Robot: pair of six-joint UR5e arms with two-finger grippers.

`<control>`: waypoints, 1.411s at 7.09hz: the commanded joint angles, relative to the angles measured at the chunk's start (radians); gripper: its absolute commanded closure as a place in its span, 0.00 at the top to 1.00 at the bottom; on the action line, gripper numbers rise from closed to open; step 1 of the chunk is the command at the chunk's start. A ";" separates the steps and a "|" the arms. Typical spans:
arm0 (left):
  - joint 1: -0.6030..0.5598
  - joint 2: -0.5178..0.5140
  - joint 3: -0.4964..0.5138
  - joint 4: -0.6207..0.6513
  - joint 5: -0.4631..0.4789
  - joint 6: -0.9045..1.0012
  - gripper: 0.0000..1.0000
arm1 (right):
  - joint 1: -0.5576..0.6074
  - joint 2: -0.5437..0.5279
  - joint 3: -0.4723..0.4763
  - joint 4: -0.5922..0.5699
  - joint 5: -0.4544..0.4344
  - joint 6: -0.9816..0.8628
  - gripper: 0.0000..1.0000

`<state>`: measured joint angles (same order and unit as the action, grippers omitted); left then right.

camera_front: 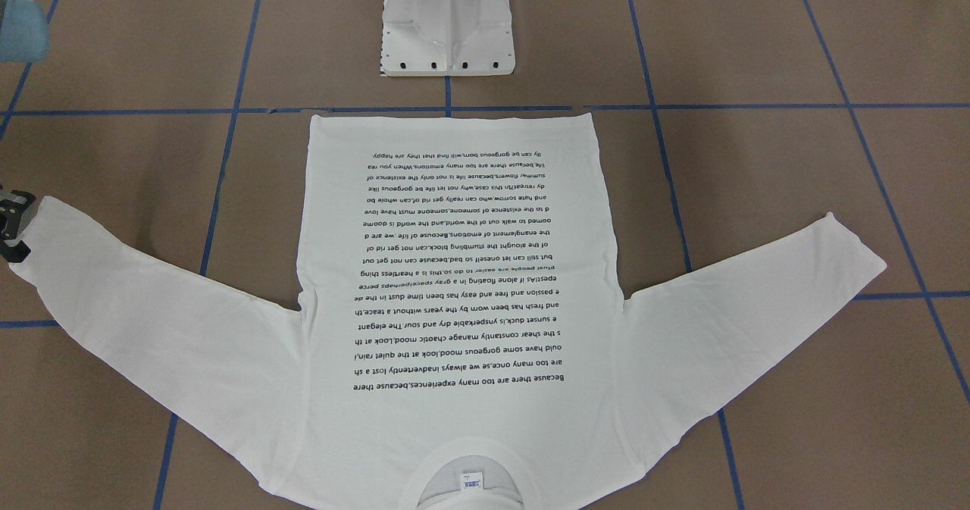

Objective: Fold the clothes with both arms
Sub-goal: 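Lower the right gripper to the sleeve cuff nearest it and grasp, then lift the sleeve with the right gripper and fold it across the shirt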

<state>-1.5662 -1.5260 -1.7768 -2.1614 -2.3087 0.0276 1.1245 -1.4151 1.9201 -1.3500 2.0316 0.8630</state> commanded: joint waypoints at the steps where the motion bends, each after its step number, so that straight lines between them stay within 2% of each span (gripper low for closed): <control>1: 0.000 0.007 -0.001 0.002 0.000 0.000 1.00 | -0.018 0.329 0.033 -0.443 -0.036 0.004 0.00; 2: 0.000 0.013 -0.001 0.000 0.000 0.002 1.00 | -0.058 0.446 0.005 -0.530 -0.066 0.051 0.00; 3: 0.000 0.015 -0.001 0.000 0.000 0.002 1.00 | -0.113 0.558 -0.072 -0.529 -0.083 0.147 0.00; 5: 0.000 0.018 0.003 0.000 0.000 0.002 1.00 | -0.202 0.796 -0.276 -0.526 -0.167 0.240 0.00; 6: 0.000 0.017 0.007 0.000 0.000 0.002 1.00 | -0.256 0.941 -0.435 -0.509 -0.224 0.307 0.00; 8: 0.000 0.017 0.014 0.000 0.000 0.000 1.00 | -0.394 1.042 -0.736 -0.186 -0.379 0.454 0.00; 9: 0.000 0.017 0.016 0.000 0.000 0.000 1.00 | -0.434 1.086 -0.851 -0.134 -0.437 0.497 0.00; 10: 0.000 0.018 0.019 0.000 0.000 0.000 1.00 | -0.459 1.114 -0.915 -0.103 -0.482 0.508 0.00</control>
<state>-1.5662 -1.5090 -1.7616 -2.1614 -2.3087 0.0277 0.7077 -0.3439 1.1131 -1.5181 1.6142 1.3382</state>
